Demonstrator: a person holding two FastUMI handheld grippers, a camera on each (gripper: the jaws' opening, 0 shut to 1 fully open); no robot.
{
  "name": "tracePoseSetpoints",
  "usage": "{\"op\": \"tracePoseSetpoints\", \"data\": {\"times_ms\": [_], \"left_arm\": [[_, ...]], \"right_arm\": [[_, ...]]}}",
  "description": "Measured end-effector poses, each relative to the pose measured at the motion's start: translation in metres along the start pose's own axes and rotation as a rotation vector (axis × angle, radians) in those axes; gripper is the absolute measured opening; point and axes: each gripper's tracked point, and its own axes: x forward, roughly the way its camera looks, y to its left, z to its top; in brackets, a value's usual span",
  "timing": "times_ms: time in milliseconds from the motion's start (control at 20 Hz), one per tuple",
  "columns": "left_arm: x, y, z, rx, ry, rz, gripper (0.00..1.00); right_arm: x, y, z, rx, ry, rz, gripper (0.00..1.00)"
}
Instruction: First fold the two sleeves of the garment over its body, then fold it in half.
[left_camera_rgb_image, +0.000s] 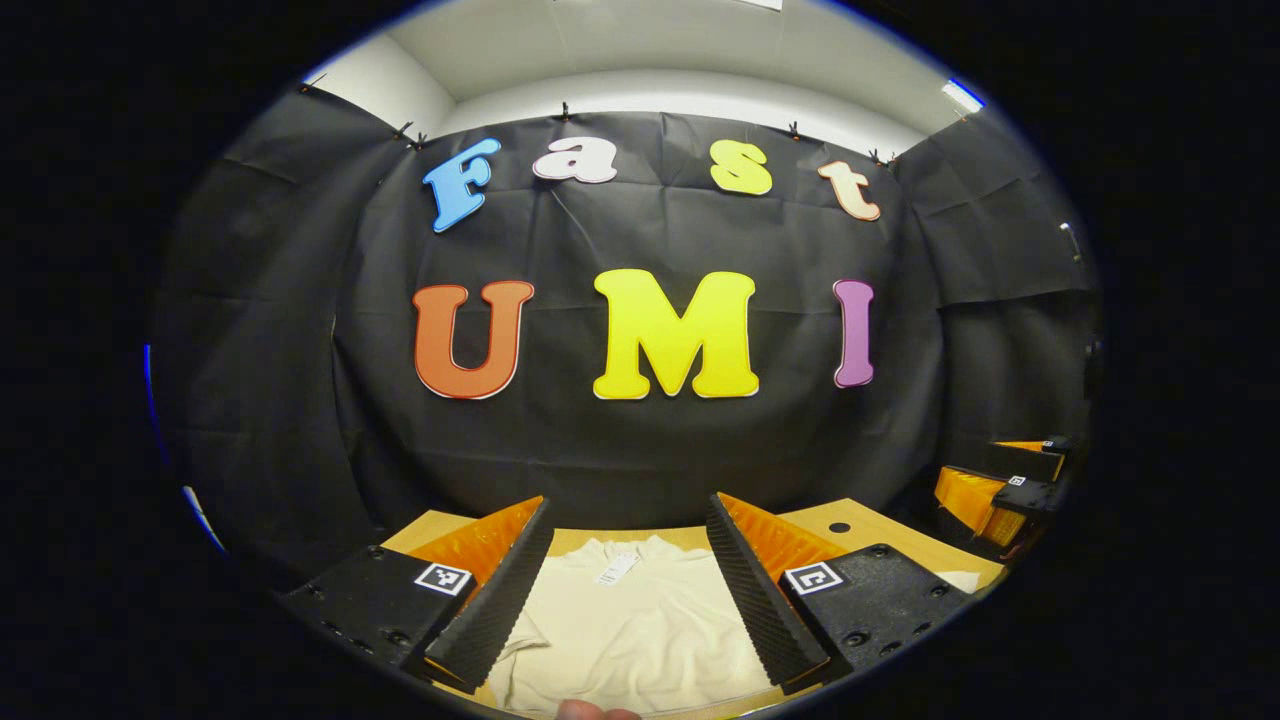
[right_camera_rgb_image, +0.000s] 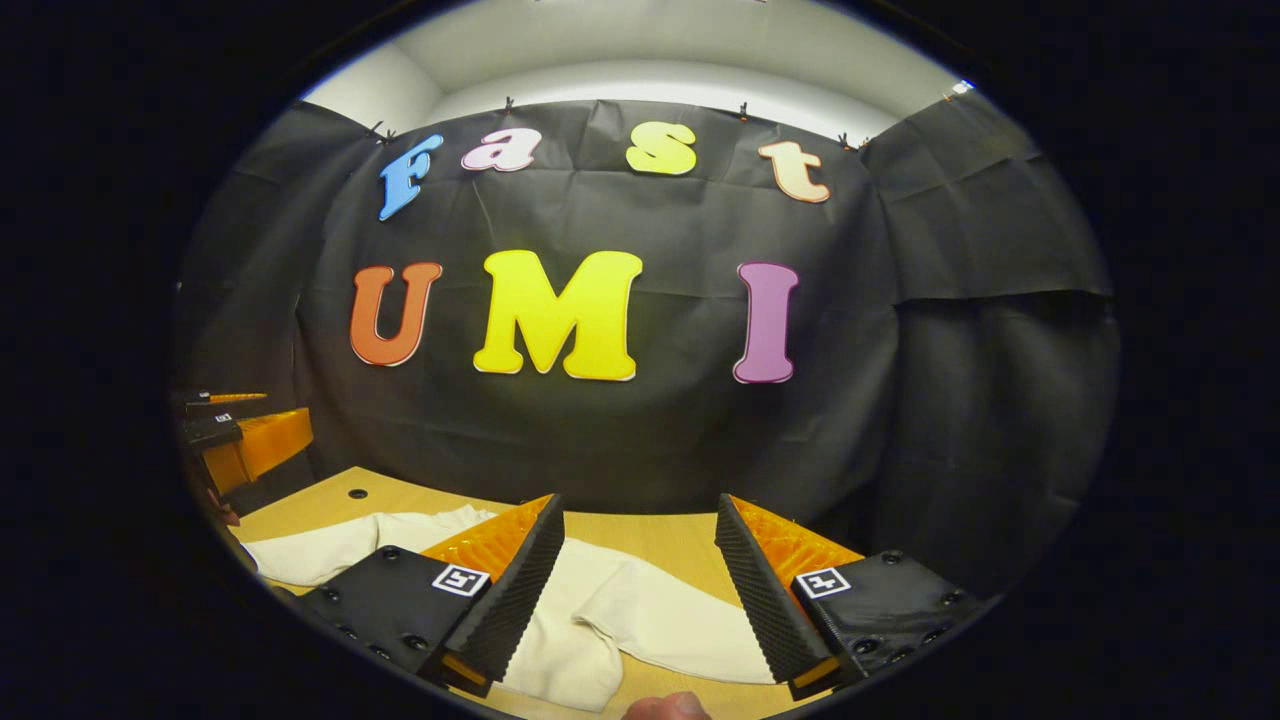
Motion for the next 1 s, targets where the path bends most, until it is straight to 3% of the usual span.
{"op": "tracePoseSetpoints", "data": {"times_ms": [250,500,800,1000], "left_arm": [[0.003,-0.016,-0.013,0.018,0.034,-0.014,0.98],[0.003,-0.031,-0.023,0.031,0.064,-0.034,0.98],[0.004,-0.039,-0.030,0.061,0.090,-0.035,0.98],[0.002,-0.040,-0.032,0.103,0.103,-0.032,0.98]], "right_arm": [[-0.006,-0.088,-0.047,-0.059,0.119,-0.104,0.95],[-0.014,-0.156,-0.109,-0.046,0.262,-0.162,0.96],[-0.012,-0.201,-0.199,0.042,0.456,-0.183,0.95],[-0.015,-0.229,-0.271,0.119,0.606,-0.241,0.96]]}}
